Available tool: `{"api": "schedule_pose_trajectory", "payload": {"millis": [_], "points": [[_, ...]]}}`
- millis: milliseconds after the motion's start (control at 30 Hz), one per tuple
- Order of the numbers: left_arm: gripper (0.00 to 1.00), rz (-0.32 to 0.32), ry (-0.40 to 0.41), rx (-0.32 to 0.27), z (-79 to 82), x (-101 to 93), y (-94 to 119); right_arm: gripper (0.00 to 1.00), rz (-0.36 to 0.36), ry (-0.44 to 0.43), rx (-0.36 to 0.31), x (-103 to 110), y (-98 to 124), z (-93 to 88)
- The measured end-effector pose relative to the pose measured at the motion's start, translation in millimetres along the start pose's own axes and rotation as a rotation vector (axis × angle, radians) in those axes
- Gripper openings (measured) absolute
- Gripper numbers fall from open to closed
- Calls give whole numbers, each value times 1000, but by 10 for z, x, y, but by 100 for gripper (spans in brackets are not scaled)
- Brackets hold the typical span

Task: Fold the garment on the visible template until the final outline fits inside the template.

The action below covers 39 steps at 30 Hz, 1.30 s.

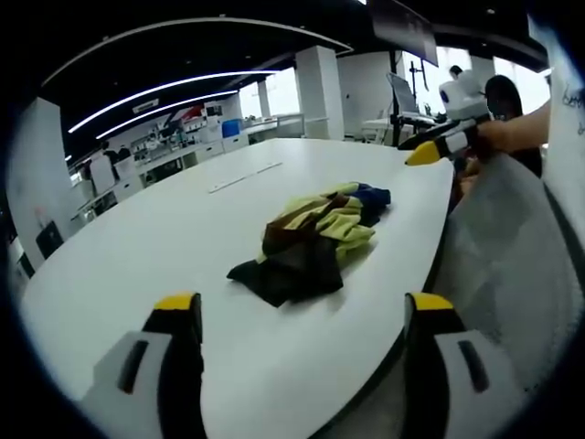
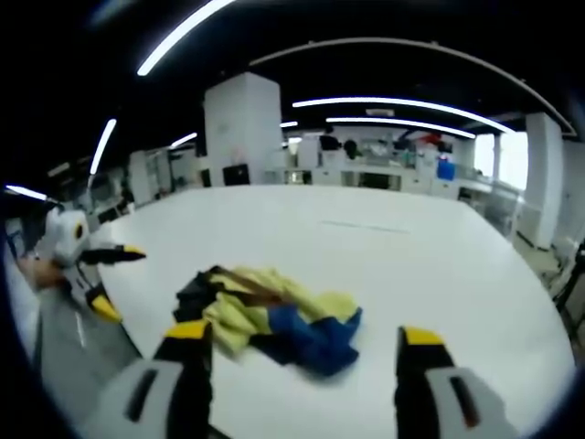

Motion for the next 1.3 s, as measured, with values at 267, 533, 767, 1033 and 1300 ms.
{"api": "schedule_pose_trajectory", "payload": {"millis": [267, 533, 767, 1033, 1300], "points": [[89, 7, 6, 3, -4, 6, -1, 80, -33, 16, -27, -41, 25, 46], [88, -5, -10, 4, 1, -25, 6, 80, -38, 9, -30, -37, 35, 48], [89, 23, -3, 13, -12, 21, 6, 81, -30, -2, -40, -34, 49, 56], [86, 13, 33, 55, -41, 52, -12, 80, 35, -36, 11, -29, -2, 18], [73, -19, 30, 66, 105, 200, -121, 65, 118, -59, 109, -148, -143, -80]]}}
Point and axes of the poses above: the point that each gripper's makers call its tool centre point, and the gripper's own axes: y roughly backward along the fingers, x roughly to its left, z roughly out of its top, the point moved 6 cm from there along y, roughly backward along the fingers, and after that the axes turned 15 degrees about z, right-handed, at the moved point
